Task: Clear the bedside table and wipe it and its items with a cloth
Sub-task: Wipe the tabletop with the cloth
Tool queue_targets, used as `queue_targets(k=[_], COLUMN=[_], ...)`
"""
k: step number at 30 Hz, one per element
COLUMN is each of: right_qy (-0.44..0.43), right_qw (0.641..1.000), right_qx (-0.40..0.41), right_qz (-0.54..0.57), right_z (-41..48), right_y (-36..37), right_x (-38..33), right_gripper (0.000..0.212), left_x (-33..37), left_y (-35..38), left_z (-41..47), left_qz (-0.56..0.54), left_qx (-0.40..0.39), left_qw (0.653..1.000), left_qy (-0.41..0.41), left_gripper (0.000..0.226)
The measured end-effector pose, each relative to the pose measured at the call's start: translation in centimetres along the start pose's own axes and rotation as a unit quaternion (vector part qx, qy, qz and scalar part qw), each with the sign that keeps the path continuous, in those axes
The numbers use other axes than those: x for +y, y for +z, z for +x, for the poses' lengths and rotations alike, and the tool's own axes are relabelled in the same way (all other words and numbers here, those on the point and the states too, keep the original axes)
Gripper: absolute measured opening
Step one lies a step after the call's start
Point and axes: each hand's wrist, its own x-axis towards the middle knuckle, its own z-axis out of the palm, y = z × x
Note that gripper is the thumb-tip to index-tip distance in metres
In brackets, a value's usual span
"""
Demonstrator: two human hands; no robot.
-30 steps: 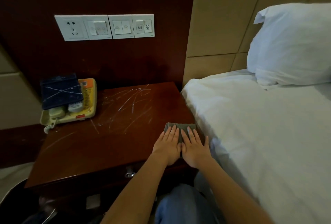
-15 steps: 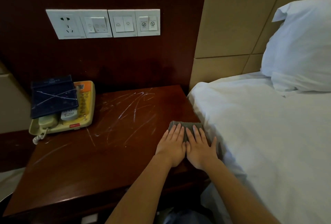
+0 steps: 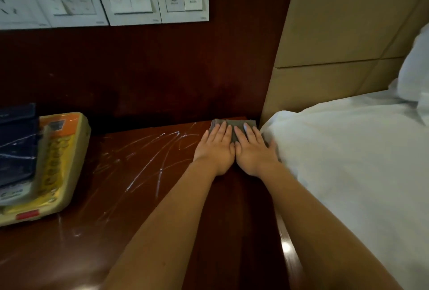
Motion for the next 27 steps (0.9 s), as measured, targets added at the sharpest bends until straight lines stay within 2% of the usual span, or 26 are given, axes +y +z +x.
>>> queue_targets(k=[5,12,20,27], right_qy=[-0.003,-0.011,-0.005,0.021], right_qw=[0.999,1.0,1.0,1.0], right_qx=[0.009,0.004,0.003,-0.013], right_qz=[0.032,0.018,0.013,0.001], right_z=[2.3,0.4,-7.8,-18.0], right_y=[-0.3,0.3,1.9,2.9], right_x=[0.3,0.6,1.8,2.9], right_gripper=[0.051,0.052,0.053,0.055], left_x=[-0.5,0.4,3.7,8.0], left_y=[-0.3,-0.3,1.1,2.6], left_z=[2.2,0.1,-6.9,-15.3], left_qz=[0.008,0.035,0.093,0.093], left_qx=[0.004,-0.008,-0.009,-0.028], left_qw=[1.0,0.999,0.995,0.994], left_qy=[0.003,-0.004,0.025,0.049], left_gripper=[0.054,0.055,0.056,0.058])
